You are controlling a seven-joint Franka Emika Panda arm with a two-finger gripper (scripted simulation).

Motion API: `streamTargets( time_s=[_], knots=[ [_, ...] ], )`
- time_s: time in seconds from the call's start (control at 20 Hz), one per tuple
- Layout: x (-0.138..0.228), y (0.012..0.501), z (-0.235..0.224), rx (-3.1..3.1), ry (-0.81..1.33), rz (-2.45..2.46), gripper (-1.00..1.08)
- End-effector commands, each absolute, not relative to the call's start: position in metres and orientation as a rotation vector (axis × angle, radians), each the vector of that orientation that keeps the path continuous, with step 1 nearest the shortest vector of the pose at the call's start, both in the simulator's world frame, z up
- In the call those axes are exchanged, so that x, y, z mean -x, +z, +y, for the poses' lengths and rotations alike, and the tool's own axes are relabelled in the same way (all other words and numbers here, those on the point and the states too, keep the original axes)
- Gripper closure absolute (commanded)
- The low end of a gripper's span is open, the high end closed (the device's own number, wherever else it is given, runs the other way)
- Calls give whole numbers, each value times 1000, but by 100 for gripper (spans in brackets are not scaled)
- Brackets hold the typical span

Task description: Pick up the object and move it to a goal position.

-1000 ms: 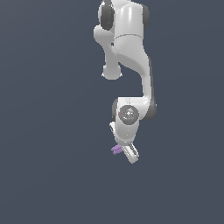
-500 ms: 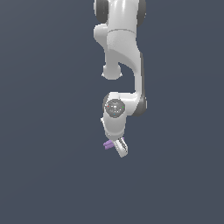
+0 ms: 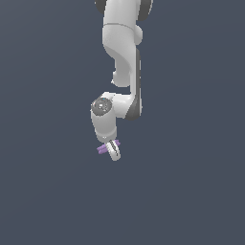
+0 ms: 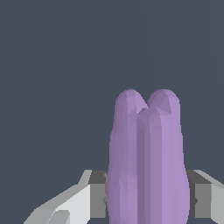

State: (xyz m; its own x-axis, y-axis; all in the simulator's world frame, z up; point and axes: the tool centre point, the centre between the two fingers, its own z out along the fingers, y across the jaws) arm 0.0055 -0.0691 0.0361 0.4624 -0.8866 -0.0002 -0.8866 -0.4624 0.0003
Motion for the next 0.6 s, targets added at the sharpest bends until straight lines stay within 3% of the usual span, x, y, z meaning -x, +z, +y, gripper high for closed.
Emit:
streamTargets(
  time_s=[0.0,0.55],
  knots=[
    [4,38,-86,-2687,0,-1628,108],
    [15,41,-112,-2687,0,-1628,108]
  ],
)
